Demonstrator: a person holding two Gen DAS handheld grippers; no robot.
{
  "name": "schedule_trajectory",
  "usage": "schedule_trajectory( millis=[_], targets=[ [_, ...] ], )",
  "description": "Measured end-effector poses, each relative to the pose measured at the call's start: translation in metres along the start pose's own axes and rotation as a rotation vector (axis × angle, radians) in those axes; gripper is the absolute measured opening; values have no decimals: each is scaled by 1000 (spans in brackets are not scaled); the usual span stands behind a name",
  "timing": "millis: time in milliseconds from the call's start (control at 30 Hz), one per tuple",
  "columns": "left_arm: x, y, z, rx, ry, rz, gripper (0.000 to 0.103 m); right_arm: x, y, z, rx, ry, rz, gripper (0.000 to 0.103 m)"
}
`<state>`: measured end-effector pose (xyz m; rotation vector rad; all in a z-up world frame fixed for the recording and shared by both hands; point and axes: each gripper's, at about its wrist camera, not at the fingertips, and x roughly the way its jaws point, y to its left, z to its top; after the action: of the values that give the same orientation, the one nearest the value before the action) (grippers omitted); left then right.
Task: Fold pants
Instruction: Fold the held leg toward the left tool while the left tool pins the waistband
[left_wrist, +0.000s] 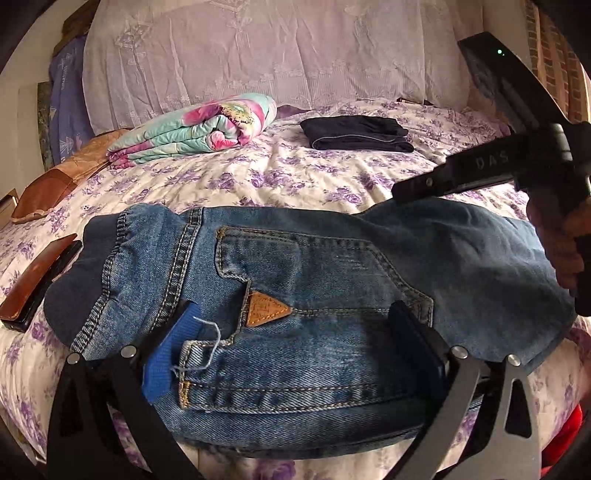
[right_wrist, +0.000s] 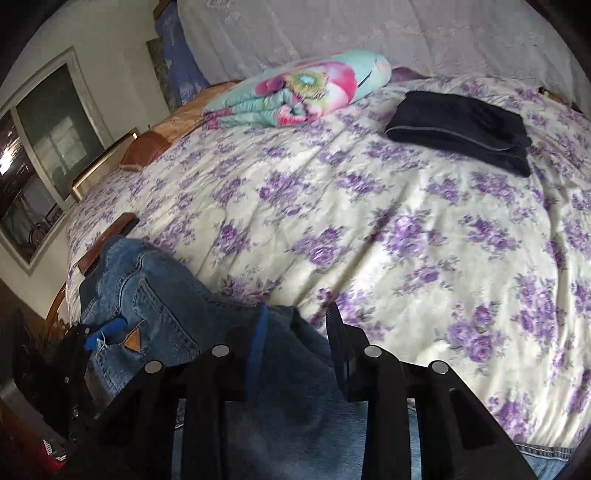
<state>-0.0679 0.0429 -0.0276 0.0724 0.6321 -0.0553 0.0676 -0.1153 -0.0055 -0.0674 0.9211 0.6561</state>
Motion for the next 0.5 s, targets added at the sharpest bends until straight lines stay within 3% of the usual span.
schedule_trajectory(
  millis=[100,200,333,467,500],
  targets=[
    [-1,2,0,0,-11,-15,99,5,24,-27,-151,-1,-90,31],
    [-3,3,-3,2,-26,-24,98,-5,28,-32,-151,-20,-110,31],
    [-5,4,-3,-7,-37,-32,98,-7,17,-20,-65,-9,-37,40],
    [-6,4,-6,-9,-52,-32,98,7,-6,-3,75,32,73,40],
    [-6,4,-7,-8,-54,-32,98,13,-7,-2,87,44,76,35]
  ],
)
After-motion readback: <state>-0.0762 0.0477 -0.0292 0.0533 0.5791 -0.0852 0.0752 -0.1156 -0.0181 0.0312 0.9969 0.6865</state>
